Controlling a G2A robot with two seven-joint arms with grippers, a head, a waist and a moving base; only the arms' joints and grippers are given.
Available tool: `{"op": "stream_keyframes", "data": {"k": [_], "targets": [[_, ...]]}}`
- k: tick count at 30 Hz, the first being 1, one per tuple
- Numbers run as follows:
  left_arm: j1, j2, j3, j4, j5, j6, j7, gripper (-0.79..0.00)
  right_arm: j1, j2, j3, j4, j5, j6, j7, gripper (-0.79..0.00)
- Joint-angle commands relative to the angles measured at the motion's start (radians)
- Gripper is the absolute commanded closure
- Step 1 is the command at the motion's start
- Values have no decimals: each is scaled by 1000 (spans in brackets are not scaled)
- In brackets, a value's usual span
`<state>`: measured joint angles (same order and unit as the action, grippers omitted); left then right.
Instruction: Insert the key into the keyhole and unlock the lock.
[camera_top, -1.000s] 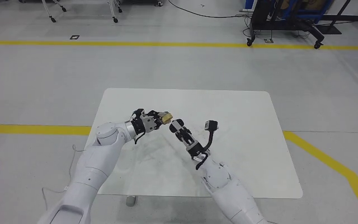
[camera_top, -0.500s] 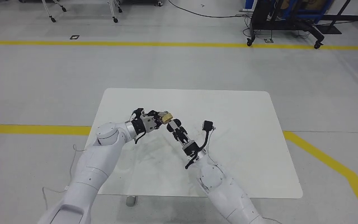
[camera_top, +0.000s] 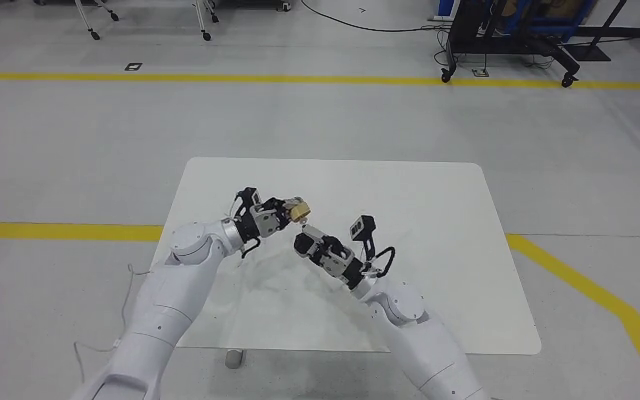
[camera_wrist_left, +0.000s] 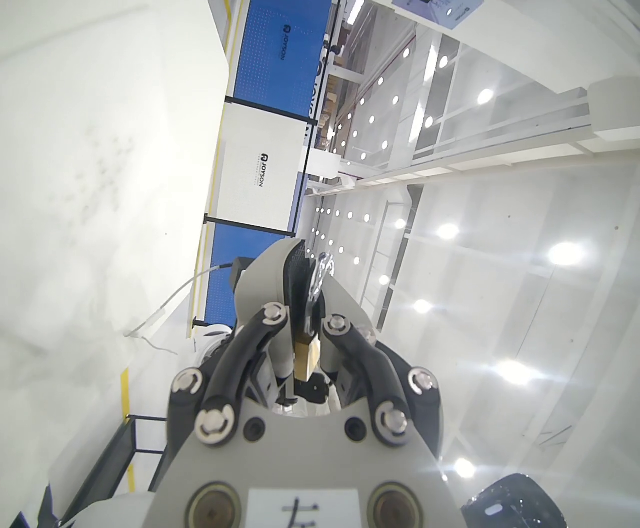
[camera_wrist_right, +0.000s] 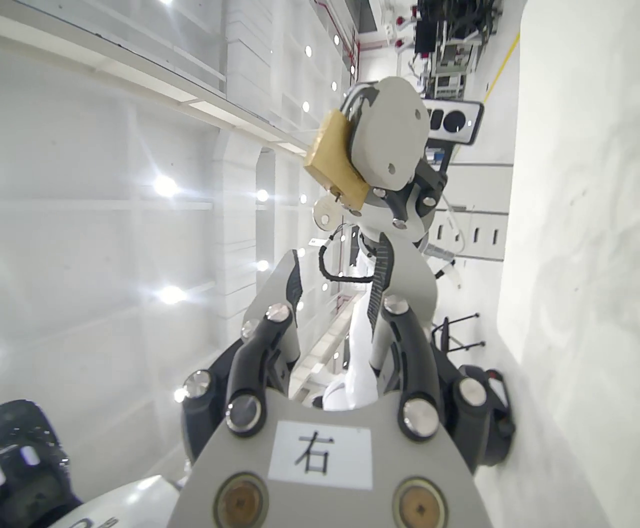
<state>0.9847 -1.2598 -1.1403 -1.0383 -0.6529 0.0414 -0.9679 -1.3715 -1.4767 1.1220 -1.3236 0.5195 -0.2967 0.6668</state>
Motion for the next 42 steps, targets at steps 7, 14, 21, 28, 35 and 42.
{"op": "stream_keyframes", "data": {"k": [7,14,21,28,35,42], "targets": [[14,4,-2,-23,14,-21,-26,0,35,4,13,40,103,58,73,-246],[23,6,-2,-39,24,-30,-33,0,50,3,7,64,126,63,65,0],[28,8,-3,-50,34,-42,-23,0,56,2,-3,76,150,75,62,0],[49,7,-11,-80,40,-125,13,0,65,-7,-5,97,339,161,112,0],[78,8,-28,-110,45,-223,57,0,97,-9,10,147,490,283,196,0],[97,10,-38,-133,104,-253,150,0,89,0,15,125,402,211,200,-785]]}}
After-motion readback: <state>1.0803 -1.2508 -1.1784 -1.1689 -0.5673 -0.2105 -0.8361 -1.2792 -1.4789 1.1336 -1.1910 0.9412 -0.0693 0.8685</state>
